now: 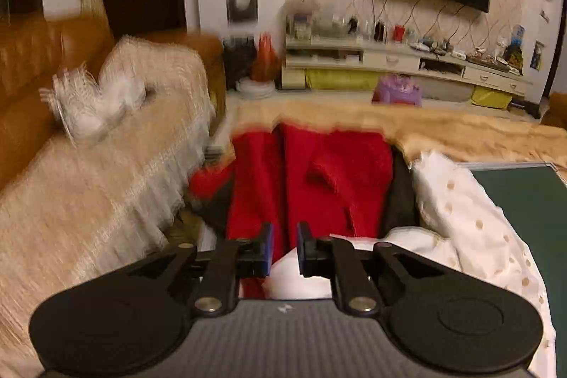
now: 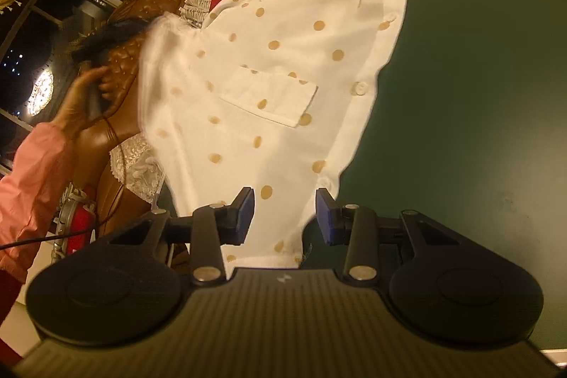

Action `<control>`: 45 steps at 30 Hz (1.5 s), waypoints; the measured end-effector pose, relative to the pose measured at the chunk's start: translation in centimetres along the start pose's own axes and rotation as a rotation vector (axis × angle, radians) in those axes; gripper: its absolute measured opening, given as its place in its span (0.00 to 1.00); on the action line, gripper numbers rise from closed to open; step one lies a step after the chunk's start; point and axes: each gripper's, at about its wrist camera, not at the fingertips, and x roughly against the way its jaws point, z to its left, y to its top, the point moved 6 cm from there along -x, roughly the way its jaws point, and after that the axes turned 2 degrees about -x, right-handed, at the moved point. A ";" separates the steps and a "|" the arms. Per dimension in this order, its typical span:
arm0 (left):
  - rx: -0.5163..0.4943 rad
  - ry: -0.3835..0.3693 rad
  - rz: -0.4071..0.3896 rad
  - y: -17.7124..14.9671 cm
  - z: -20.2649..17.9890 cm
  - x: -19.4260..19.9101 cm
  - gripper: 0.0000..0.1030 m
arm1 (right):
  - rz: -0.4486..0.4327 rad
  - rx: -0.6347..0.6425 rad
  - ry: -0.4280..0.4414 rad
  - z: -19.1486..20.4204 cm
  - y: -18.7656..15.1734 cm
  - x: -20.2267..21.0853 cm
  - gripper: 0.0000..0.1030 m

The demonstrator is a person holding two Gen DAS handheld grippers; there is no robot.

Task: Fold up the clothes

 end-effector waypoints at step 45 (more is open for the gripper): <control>-0.156 -0.126 -0.103 -6.5 -4.8 1.4 0.15 | -0.050 0.238 -0.514 5.3 35.2 -18.4 0.06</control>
